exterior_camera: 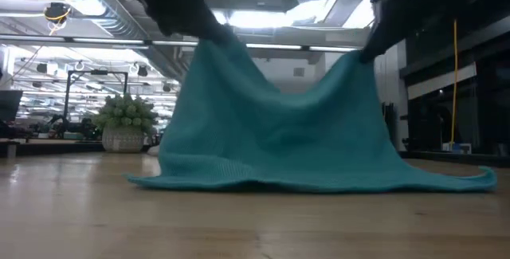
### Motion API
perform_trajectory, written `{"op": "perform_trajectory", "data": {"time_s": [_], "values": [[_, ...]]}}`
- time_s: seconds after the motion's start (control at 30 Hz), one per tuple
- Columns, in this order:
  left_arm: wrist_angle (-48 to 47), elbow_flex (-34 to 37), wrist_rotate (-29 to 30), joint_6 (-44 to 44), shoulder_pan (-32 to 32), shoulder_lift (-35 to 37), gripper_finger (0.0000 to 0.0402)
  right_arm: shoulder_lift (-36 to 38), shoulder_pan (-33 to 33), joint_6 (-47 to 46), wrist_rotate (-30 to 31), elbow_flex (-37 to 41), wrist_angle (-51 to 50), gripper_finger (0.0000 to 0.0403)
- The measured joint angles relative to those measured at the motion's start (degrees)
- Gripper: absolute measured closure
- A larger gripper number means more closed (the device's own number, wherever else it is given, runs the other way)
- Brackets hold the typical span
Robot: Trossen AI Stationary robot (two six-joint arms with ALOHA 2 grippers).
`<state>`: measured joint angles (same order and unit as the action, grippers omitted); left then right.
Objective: Fold microfiber towels
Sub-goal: Fold the blue microfiber cloth
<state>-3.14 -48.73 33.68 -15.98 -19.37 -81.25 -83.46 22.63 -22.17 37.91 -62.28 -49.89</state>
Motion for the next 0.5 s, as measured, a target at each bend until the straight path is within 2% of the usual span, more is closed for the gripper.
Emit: {"op": "perform_trajectory", "data": {"time_s": [0.17, 0.27, 0.37, 0.5], "values": [[-1.1, 0.0, 5.1, 9.1, 2.6, -1.8, 0.0401, 0.0, -4.1, 2.1, 1.5, 4.5, 5.1, 0.0401], [-3.2, 0.0, 7.6, 10.2, 4.0, -3.1, 0.0401, 0.0, -6.0, 3.4, 1.2, 7.5, 8.6, 0.0401], [-4.7, 0.0, 7.7, 10.1, 5.3, -5.0, 0.0401, 0.0, -7.1, 4.9, -0.1, 10.4, 12.9, 0.0401], [-4.8, 0.0, 7.7, 10.1, 5.4, -7.0, 0.0401, 0.0, -7.5, 5.4, -1.5, 11.2, 13.8, 0.04]]}}
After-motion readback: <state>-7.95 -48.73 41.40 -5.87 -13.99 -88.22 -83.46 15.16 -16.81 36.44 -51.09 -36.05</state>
